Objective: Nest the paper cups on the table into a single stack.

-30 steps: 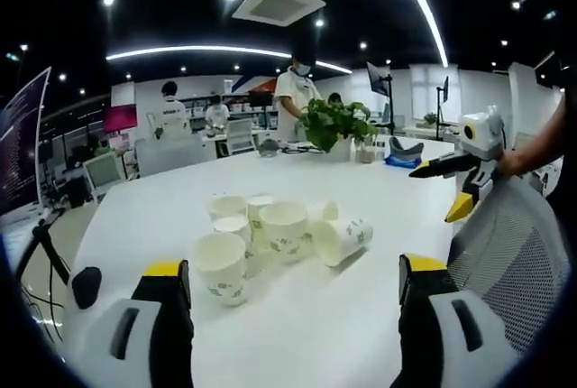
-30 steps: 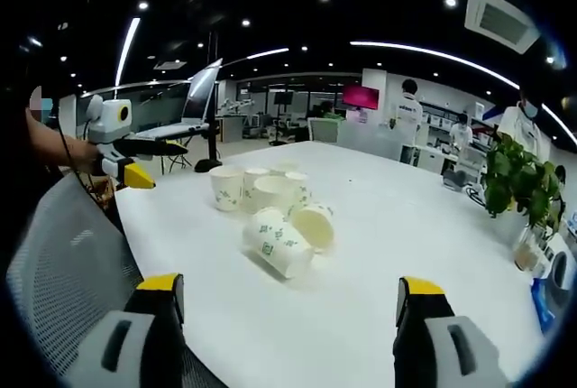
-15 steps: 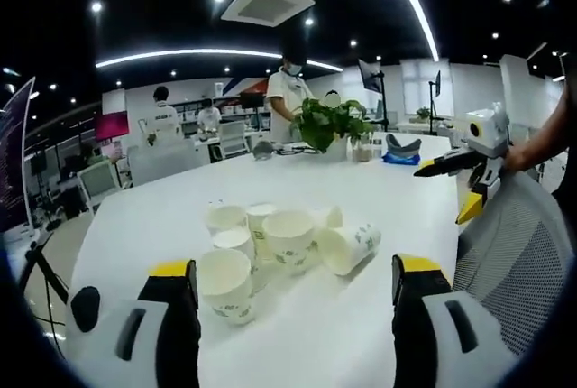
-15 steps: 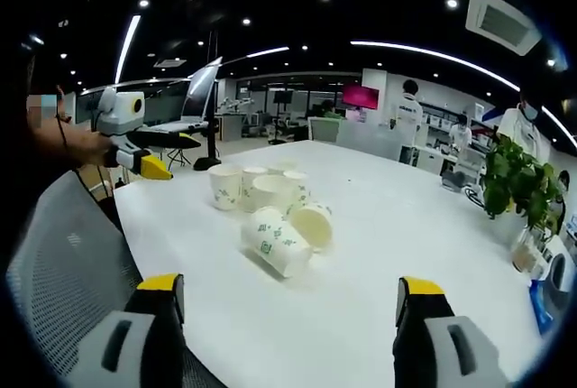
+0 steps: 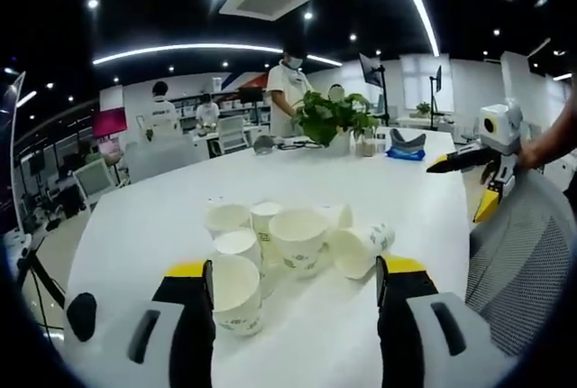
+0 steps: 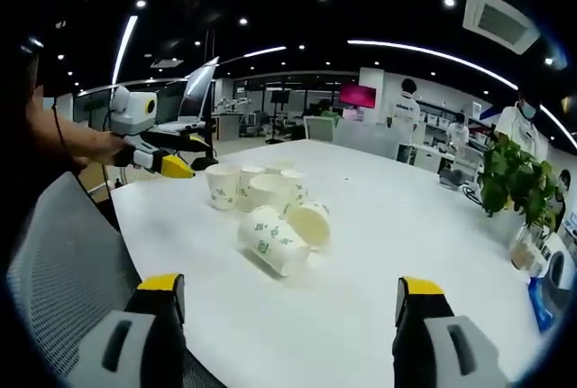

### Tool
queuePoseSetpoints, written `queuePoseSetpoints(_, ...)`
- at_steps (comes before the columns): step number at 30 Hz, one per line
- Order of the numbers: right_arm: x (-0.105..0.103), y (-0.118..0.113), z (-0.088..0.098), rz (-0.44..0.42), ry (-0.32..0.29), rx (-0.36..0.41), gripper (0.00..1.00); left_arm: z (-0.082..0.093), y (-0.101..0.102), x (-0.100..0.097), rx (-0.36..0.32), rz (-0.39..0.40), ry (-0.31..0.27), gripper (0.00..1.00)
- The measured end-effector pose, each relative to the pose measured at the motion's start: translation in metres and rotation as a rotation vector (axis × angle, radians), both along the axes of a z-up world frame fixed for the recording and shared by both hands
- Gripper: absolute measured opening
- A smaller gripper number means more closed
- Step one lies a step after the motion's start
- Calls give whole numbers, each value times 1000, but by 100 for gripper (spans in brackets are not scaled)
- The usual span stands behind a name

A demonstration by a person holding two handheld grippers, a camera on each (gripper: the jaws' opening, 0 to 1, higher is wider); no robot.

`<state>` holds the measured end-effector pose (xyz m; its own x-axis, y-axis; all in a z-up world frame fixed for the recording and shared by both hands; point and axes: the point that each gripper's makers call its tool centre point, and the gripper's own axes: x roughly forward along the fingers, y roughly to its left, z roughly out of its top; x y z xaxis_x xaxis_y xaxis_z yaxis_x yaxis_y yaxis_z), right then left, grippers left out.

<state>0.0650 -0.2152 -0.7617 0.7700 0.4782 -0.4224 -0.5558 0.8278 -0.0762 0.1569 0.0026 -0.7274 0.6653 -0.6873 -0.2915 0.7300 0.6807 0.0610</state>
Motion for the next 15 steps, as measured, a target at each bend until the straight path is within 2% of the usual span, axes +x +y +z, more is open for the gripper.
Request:
queuePoseSetpoints(7,0,1,1,-5,1,1,98,-13,8,16,23,6,25,65)
queuePoseSetpoints(12,-1,3,2,-4,4,-1,98,-22,14,30,32,26,53,54)
queuePoseSetpoints(15,-1,2,2,-7,5,1,98,-25,11,32,44,32,68,51)
